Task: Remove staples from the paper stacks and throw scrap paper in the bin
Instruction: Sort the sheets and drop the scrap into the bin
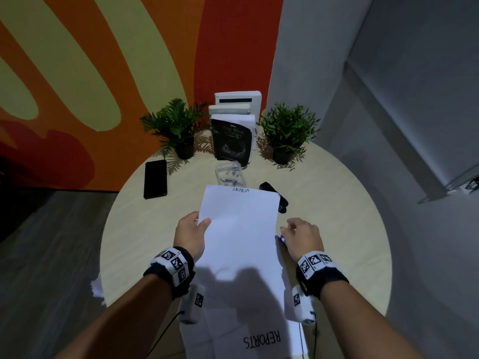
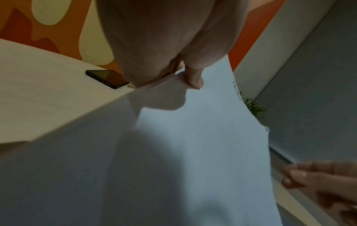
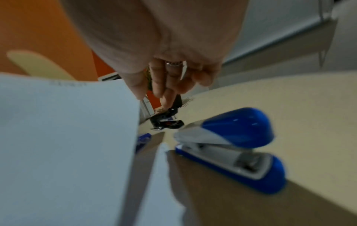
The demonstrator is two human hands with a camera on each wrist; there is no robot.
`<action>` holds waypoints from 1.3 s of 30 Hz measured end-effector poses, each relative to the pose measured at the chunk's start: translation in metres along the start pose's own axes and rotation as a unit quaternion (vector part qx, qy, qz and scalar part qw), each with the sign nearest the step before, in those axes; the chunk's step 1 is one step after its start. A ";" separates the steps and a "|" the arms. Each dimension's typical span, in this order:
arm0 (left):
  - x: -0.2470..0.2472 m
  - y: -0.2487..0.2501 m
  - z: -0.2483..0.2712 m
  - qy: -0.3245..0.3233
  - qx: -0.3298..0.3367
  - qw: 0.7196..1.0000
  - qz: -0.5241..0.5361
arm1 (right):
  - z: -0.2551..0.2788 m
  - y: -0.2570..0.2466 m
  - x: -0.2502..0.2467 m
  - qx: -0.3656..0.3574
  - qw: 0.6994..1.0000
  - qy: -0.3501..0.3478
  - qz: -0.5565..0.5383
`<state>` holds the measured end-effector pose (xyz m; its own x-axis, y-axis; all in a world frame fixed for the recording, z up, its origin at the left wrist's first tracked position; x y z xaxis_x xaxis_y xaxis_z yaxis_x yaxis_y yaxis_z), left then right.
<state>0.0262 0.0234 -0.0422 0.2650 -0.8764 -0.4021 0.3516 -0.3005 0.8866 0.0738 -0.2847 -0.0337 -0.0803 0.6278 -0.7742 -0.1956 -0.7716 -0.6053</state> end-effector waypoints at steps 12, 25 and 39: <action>-0.002 -0.010 -0.001 -0.013 -0.012 1.000 -0.006 | 0.005 0.053 0.028 0.056 0.994 -0.050 0.085; 0.022 0.002 0.012 -0.099 0.042 0.994 -0.010 | -0.005 -0.066 -0.075 -0.037 0.926 0.116 -0.356; 0.030 0.075 0.044 -0.111 0.155 0.980 -0.046 | 0.007 -0.163 -0.056 -0.121 0.915 0.113 -0.369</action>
<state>0.0212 -0.0418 0.0228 0.0301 -0.8904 -0.4542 0.0648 -0.4517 0.8898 0.1035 -0.1930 0.1098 0.1958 0.9704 -0.1411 0.1091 -0.1645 -0.9803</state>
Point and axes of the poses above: each hand's wrist, its own z-axis away from the middle knuckle, its own x-axis out of the palm, y = z × x, the point moved 8 cm from there along -z, towards the middle knuckle, and after that the axes turned 8 degrees about -z, right-handed, at the moved point
